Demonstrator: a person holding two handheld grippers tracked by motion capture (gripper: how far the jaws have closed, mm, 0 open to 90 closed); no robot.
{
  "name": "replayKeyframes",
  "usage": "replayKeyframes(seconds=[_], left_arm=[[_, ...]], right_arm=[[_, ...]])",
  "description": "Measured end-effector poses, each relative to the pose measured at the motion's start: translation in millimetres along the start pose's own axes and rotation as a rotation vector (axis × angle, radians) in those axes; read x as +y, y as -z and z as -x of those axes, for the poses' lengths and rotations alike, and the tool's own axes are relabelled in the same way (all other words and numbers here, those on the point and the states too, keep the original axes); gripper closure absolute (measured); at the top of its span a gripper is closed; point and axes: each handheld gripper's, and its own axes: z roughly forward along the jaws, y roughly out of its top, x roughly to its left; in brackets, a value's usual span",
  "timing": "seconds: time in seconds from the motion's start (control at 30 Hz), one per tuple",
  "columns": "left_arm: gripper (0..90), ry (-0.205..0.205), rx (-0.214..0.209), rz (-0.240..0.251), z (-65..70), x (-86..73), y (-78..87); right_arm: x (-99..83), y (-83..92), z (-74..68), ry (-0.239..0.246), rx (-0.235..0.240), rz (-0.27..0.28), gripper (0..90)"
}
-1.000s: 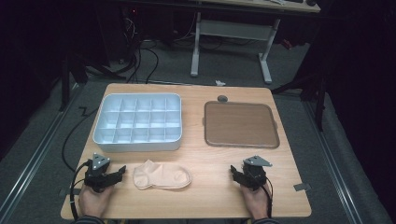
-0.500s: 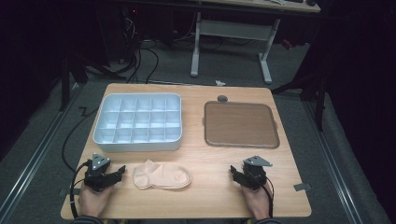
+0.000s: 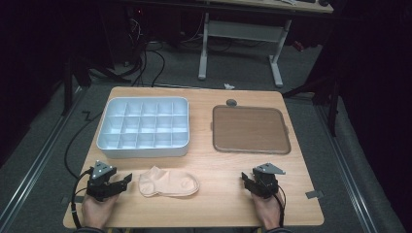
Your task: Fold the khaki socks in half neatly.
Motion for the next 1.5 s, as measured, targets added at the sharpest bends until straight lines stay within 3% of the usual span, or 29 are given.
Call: replayKeyframes(seconds=[0.3,0.53,0.6,0.97,1.33,1.5], left_arm=[[31.5,-0.003,-0.103,0.003,16.6,2.3,0.9],[33.6,0.003,-0.137,-0.025,25.2,0.3,-4.4],[36.6,0.008,-0.143,-0.008,27.4,-0.3,-4.7],[40.2,0.012,-0.153,-0.028,32.5,-0.3,-11.7],[42.3,-0.006,-0.148,-0.041,36.0,-0.6,-15.4],[42.8,-0.036,-0.132,-0.044,40.1,0.0,-16.5]], right_arm=[[2.6,4.2,-13.6,-0.005,0.075,0.023,55.9],[6.3,7.1,-33.4,0.04,0.121,0.028,58.8],[6.8,6.5,-40.4,0.052,0.139,0.024,59.3],[9.4,1.6,-69.9,0.093,0.219,0.023,60.0],[15.4,-4.1,-94.9,0.135,0.281,0.022,59.9],[22.3,-7.8,-111.8,0.168,0.315,0.025,59.7]])
